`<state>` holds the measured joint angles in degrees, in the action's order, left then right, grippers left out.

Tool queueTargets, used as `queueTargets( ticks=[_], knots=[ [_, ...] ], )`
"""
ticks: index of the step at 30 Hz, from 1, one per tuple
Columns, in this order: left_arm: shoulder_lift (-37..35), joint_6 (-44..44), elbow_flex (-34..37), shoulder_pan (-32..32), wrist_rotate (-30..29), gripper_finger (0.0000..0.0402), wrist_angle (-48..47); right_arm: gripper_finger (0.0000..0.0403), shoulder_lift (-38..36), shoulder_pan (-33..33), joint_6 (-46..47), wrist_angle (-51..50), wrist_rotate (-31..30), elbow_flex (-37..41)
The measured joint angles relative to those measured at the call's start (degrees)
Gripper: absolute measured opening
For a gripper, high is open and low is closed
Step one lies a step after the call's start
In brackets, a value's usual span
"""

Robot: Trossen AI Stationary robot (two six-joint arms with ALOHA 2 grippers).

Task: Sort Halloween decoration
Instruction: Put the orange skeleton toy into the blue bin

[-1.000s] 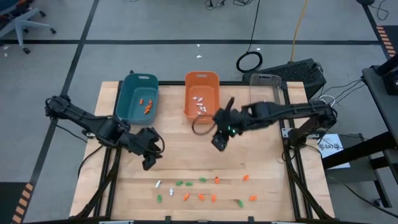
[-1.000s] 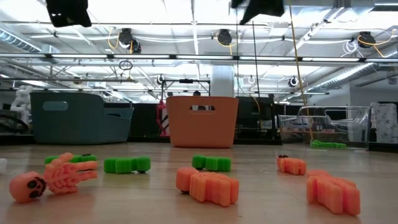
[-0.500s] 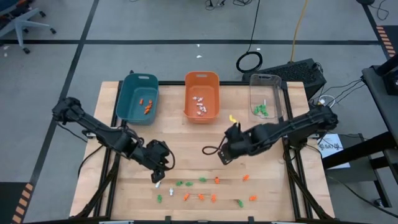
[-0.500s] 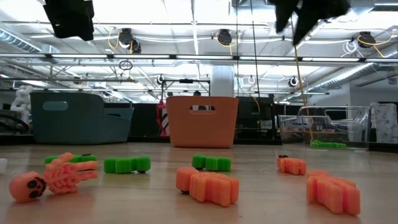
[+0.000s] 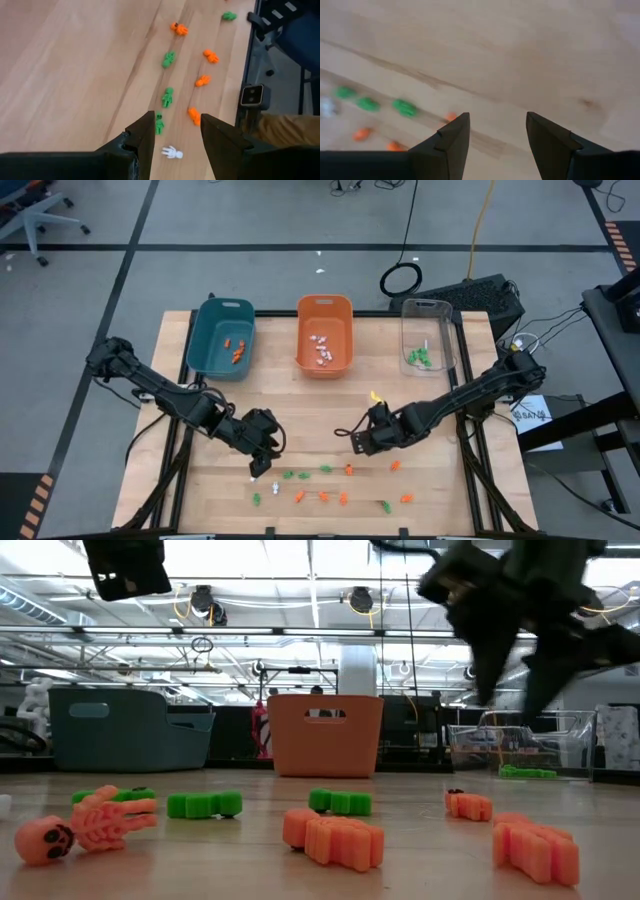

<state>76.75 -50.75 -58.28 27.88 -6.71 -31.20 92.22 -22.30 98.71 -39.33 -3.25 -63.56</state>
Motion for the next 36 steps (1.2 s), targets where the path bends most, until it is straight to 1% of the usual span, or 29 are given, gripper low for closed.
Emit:
queueTargets(
  ticks=[3,5,8,10,12,15,16,18,20,24,28,32,36],
  knots=[
    [0.0,-0.6,0.0,0.0,1.7,0.0159,-0.4,0.0178,0.0,-1.9,0.1,-5.8,5.8,0.8],
    [0.0,-1.8,0.0,0.2,1.9,0.0159,-1.4,0.0178,0.0,-3.8,0.0,-9.3,8.0,0.8],
    [0.0,-2.7,0.0,0.8,1.9,0.0159,-1.4,0.0178,0.0,-7.4,-2.2,-10.5,9.4,0.8],
    [0.0,-2.9,0.0,1.1,1.8,0.0159,-1.4,0.0178,0.0,-9.9,0.3,-10.6,9.2,0.8],
    [0.0,-2.8,0.0,1.2,1.8,0.0159,-1.4,0.0178,0.0,-12.0,8.0,-11.1,7.4,0.8],
    [0.0,-2.7,0.0,1.2,1.2,0.0159,-1.5,0.0178,0.0,-14.0,19.2,-10.1,0.7,0.8],
    [0.0,-2.5,0.0,1.2,0.6,0.0159,-1.5,0.0178,0.0,-14.4,22.0,-9.9,-1.4,0.8],
    [0.0,-2.5,0.0,1.2,-0.3,0.0159,-1.4,0.0178,0.5,-14.7,26.1,-10.1,-3.9,0.7],
    [0.0,-2.2,0.0,1.2,-0.9,0.0159,-1.4,0.0178,1.3,-14.2,26.5,-10.3,-3.7,0.7],
    [0.0,-1.4,0.0,1.1,-0.9,0.0159,-1.5,0.0178,4.0,-13.6,27.0,-9.7,-1.5,0.7],
    [0.0,-1.4,0.0,1.1,-0.8,0.0159,-1.5,0.0178,7.2,-13.9,27.6,-6.5,0.5,0.7],
    [0.0,-1.4,0.0,1.1,-0.1,0.0159,-1.5,0.0178,10.5,-14.0,28.3,-3.9,0.5,0.6],
    [0.0,-1.4,0.0,1.1,0.4,0.0159,-1.5,0.0178,11.7,-14.0,28.2,-3.2,0.5,0.5]
  ],
)
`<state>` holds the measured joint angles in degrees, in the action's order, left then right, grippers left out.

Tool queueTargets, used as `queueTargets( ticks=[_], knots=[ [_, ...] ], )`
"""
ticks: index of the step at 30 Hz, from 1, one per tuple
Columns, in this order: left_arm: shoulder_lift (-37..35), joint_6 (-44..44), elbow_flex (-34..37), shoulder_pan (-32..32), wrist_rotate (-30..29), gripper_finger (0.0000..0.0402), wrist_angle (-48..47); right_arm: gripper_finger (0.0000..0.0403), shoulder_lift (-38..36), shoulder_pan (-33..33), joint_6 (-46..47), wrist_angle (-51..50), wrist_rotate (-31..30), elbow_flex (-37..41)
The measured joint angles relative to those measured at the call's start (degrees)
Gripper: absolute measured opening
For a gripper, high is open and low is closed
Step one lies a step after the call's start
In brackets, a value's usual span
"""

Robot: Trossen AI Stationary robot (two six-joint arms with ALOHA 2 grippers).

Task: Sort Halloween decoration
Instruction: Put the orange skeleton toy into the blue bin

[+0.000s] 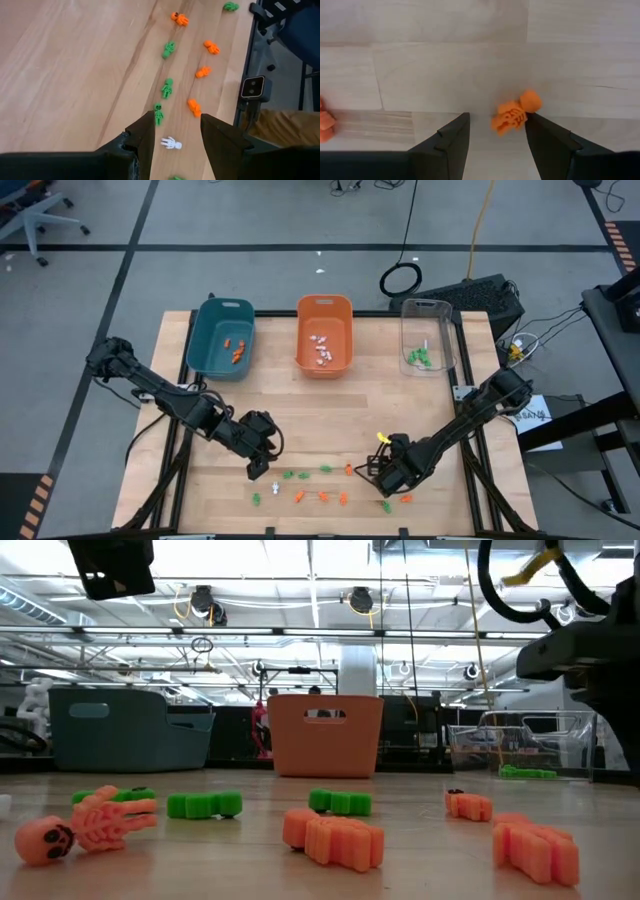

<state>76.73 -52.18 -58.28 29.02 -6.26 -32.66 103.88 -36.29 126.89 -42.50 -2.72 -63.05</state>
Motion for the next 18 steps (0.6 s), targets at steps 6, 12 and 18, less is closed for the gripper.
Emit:
queueTargets(
  ticks=[6,12,18],
  knots=[
    [0.0,0.6,0.0,0.0,0.4,0.0159,0.0,0.0176,0.2,0.0,-0.9,-2.3,-1.4,0.0],
    [0.0,0.6,0.0,0.0,0.5,0.0159,0.0,0.0135,0.2,0.0,-1.9,-2.7,-2.2,0.0],
    [0.0,0.6,0.0,0.0,0.5,0.0159,0.0,0.0068,0.2,0.0,-3.0,-3.2,-2.2,0.1]
  ],
)
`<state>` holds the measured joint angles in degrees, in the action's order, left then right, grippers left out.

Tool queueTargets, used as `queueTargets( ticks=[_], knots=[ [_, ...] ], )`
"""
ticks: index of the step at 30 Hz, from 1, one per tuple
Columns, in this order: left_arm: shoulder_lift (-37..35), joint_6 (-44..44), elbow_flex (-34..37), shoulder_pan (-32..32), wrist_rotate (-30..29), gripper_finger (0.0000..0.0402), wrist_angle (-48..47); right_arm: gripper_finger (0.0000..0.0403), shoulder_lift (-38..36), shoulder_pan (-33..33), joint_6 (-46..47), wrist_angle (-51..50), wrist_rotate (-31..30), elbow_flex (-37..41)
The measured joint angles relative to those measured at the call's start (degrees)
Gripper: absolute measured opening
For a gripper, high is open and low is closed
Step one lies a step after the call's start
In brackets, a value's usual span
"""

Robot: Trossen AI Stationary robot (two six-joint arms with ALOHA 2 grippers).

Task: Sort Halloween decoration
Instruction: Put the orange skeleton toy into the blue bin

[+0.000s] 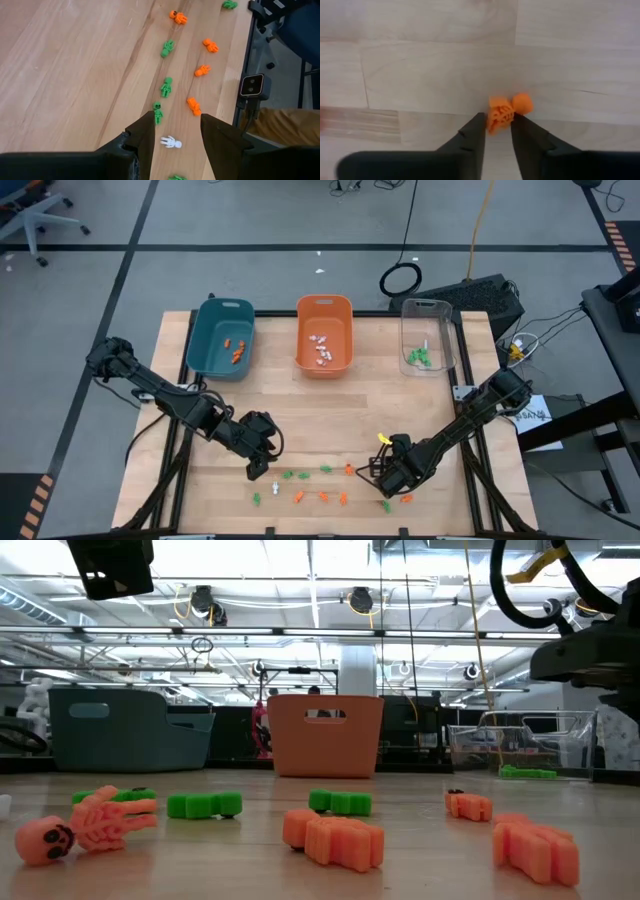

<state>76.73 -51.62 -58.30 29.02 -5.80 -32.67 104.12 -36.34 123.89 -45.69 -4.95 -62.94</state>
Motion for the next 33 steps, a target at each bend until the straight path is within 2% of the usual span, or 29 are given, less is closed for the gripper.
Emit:
queueTargets(
  ticks=[5,12,16,21,26,29,33],
  knots=[
    [0.0,0.0,0.0,0.0,0.0,0.0159,0.0,0.001,0.0,0.0,-1.2,0.1,-0.4,0.0],
    [0.0,0.0,0.0,0.0,0.0,0.0159,0.0,0.0003,-2.1,0.1,-5.9,0.2,-0.4,0.0],
    [0.0,0.0,0.0,0.0,0.0,0.0159,0.0,0.0001,-5.3,0.3,-11.6,0.9,-1.4,0.0],
    [0.0,0.0,0.0,0.0,-0.2,0.0159,-0.3,0.0001,-9.4,0.3,-24.2,6.1,-6.8,0.0],
    [0.0,0.0,0.0,0.0,-0.2,0.0159,-0.2,0.0,-13.2,0.3,-44.8,16.6,-13.2,-0.1],
    [0.0,0.0,0.0,0.0,-0.2,0.0159,0.9,0.0,-15.1,0.3,-55.3,21.4,-14.9,-0.2],
    [0.0,0.0,0.0,0.0,-0.4,0.0159,3.1,0.0,-16.4,0.7,-64.3,25.1,-14.7,-0.2]
  ],
)
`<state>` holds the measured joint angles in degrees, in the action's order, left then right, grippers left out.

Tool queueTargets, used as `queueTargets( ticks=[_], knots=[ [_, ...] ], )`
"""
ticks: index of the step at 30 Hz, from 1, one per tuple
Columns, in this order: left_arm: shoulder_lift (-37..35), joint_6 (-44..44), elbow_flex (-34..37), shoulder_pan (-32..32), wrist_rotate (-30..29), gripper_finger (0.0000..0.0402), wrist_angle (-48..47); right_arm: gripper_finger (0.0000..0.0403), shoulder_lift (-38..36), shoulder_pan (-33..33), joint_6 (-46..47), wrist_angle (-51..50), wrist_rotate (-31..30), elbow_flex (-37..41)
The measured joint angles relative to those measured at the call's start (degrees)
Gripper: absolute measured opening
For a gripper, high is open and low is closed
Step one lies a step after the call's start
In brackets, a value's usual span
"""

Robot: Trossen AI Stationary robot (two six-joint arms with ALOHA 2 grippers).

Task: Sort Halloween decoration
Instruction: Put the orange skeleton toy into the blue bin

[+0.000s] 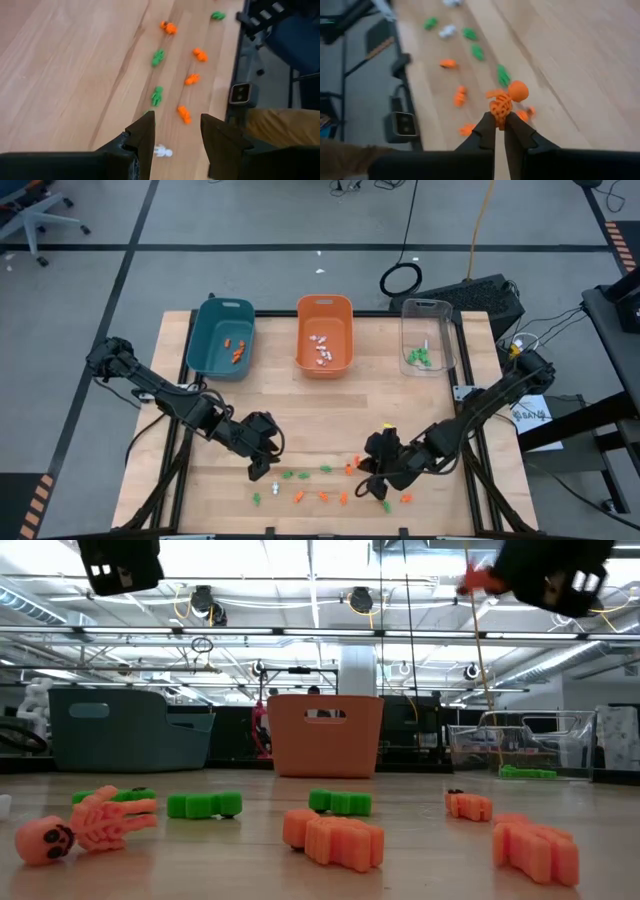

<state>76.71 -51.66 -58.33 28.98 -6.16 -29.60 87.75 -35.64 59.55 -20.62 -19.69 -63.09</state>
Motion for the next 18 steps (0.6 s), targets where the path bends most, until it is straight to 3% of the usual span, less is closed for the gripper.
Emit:
queueTargets(
  ticks=[5,10,18],
  knots=[
    [0.0,0.0,0.0,0.0,-0.2,0.0159,2.9,0.0,-1.0,0.8,-11.2,5.8,0.0,0.0],
    [0.0,-0.1,0.0,0.0,-0.2,0.0159,4.7,0.0,-1.1,1.6,-30.4,8.8,-0.1,-1.7],
    [0.0,-0.6,-0.1,0.0,1.3,0.0159,8.9,0.0,-1.1,3.0,-57.8,5.8,-7.7,-8.2]
  ],
)
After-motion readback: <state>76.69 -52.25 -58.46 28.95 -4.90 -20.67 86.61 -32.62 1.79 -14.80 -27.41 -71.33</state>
